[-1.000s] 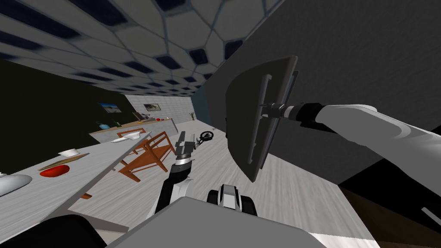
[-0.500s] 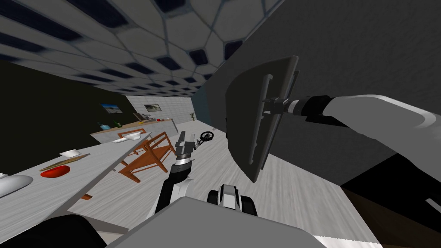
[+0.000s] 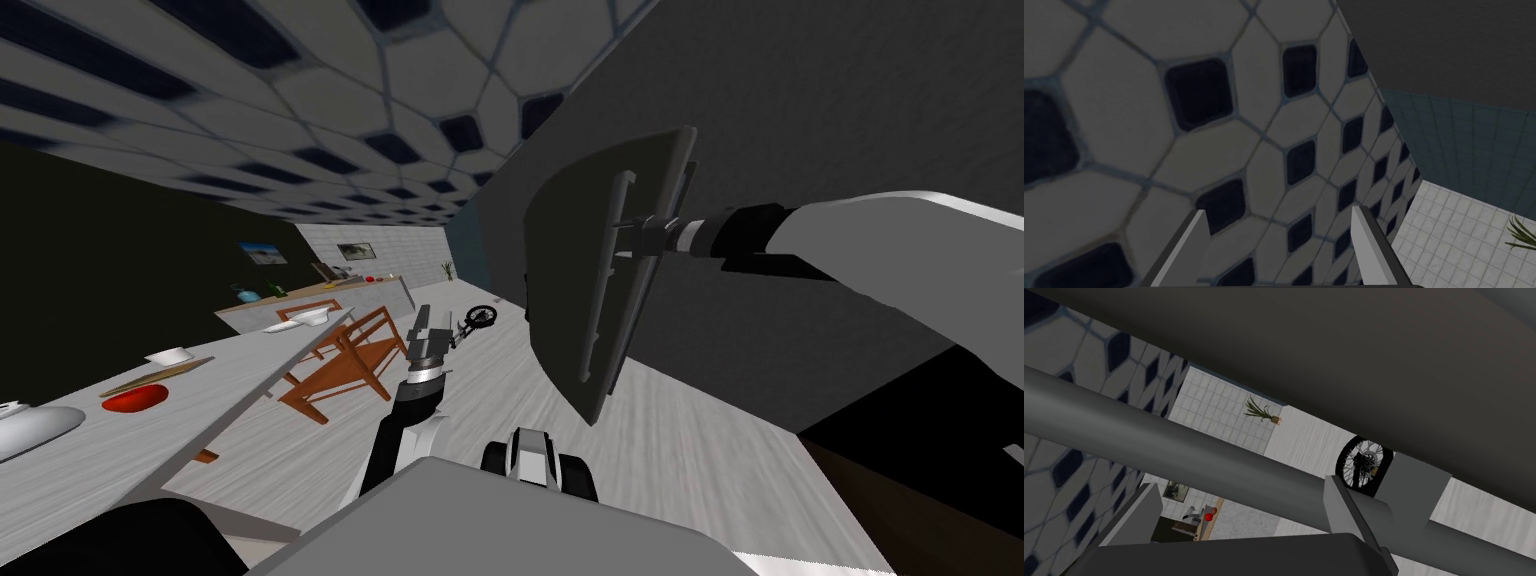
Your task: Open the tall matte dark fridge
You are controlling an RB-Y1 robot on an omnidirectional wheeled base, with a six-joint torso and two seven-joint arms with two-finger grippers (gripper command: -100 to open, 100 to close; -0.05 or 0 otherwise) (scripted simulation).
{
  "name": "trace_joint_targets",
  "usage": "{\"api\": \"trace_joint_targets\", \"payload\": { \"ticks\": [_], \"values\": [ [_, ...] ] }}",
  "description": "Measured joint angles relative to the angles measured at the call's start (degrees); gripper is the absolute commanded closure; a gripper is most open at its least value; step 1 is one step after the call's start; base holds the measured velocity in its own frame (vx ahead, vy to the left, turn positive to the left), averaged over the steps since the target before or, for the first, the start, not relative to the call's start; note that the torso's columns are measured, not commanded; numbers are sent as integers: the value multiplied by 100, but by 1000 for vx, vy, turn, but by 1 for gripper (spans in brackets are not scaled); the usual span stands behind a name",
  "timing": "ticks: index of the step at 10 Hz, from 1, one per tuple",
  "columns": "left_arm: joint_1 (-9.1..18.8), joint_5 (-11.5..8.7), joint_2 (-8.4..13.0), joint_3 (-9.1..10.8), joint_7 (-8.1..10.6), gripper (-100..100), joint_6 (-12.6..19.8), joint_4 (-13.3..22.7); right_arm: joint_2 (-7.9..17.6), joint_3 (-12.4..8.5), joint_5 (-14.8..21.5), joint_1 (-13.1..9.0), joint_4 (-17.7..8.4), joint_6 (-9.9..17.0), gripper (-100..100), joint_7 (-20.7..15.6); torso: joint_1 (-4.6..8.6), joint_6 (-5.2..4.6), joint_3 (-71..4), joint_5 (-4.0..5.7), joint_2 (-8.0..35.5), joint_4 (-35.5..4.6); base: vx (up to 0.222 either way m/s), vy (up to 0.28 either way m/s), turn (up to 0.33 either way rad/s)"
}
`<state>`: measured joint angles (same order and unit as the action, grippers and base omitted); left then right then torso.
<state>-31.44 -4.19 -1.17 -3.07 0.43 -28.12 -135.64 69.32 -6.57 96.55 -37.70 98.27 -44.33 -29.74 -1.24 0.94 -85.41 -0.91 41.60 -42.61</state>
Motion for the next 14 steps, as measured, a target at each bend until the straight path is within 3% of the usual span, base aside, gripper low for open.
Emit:
{"api": "trace_joint_targets", "payload": {
  "ticks": [1,2,3,5,9,11,14],
  "values": [
    [0,0,0,0,0,0,0,0,34,-70,-41,6,14,-1,-100,87,-2,-6,12,4,2,11,16,0,16],
    [0,0,0,0,0,0,0,0,80,-73,-189,-162,-164,-46,-100,93,3,-5,14,8,-4,20,17,7,13],
    [0,0,0,0,0,0,0,0,173,-85,-200,-243,-135,-76,-100,287,3,-6,18,9,-3,23,26,0,12],
    [0,0,0,0,0,0,0,0,320,-181,-480,-416,-322,-160,-100,421,27,-20,18,24,-5,33,18,7,26],
    [0,0,0,0,0,0,0,0,666,-236,-970,-978,-754,-403,-100,751,47,-33,22,34,-1,39,25,7,27],
    [0,0,0,0,0,0,0,0,842,-400,-1200,-1019,-793,-450,-100,1000,54,-45,33,41,13,39,15,5,29],
    [0,0,0,0,0,0,0,0,917,-353,-1358,-1289,-1016,-525,-100,1065,69,-52,34,50,13,43,9,7,17]
  ]
}}
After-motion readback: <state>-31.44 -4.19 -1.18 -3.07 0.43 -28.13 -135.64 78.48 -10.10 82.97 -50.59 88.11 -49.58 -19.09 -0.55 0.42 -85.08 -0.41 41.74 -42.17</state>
